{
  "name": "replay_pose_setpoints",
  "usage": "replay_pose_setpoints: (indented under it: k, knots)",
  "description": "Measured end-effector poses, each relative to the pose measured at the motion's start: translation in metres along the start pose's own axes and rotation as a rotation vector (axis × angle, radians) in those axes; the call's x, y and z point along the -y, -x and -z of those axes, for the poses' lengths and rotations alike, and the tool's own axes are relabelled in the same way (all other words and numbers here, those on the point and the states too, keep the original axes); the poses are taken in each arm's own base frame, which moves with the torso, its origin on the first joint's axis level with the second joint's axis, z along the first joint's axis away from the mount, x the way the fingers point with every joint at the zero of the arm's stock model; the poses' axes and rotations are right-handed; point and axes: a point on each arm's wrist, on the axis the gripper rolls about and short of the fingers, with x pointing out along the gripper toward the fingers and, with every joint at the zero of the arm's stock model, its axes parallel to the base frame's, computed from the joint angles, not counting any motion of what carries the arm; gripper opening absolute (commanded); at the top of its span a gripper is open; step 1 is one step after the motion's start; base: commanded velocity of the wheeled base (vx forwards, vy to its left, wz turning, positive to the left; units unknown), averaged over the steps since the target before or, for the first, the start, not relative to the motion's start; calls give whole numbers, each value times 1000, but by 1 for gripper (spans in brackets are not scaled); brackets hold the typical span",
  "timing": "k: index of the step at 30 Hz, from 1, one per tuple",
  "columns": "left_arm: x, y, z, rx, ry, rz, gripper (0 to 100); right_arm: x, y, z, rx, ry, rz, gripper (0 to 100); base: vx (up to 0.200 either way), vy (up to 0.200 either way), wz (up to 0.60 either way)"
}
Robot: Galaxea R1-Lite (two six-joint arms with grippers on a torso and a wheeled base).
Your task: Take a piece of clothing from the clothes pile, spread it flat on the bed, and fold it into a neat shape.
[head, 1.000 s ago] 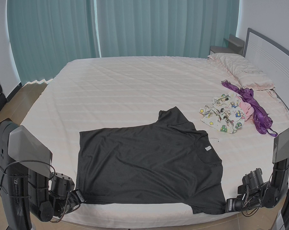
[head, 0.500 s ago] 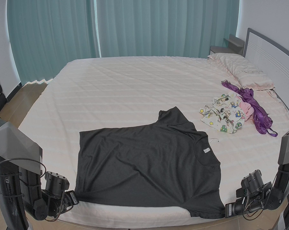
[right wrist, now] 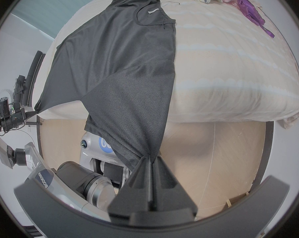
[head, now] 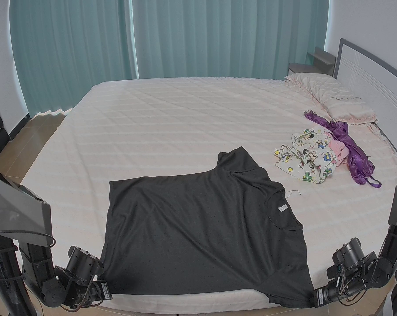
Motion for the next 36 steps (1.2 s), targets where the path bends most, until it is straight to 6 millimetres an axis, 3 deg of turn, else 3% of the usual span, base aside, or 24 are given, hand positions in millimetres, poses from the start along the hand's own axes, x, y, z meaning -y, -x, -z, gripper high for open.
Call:
replay_pose_setpoints:
  k: [24,36]
  knots:
    - [0,13,26,-186,-147,-19,0,5,7,8,-43,48,79,0,0,0,0]
    - [0,33,12,-116,-85,89,0,4,23,-2,92,27,48,0,0,0,0]
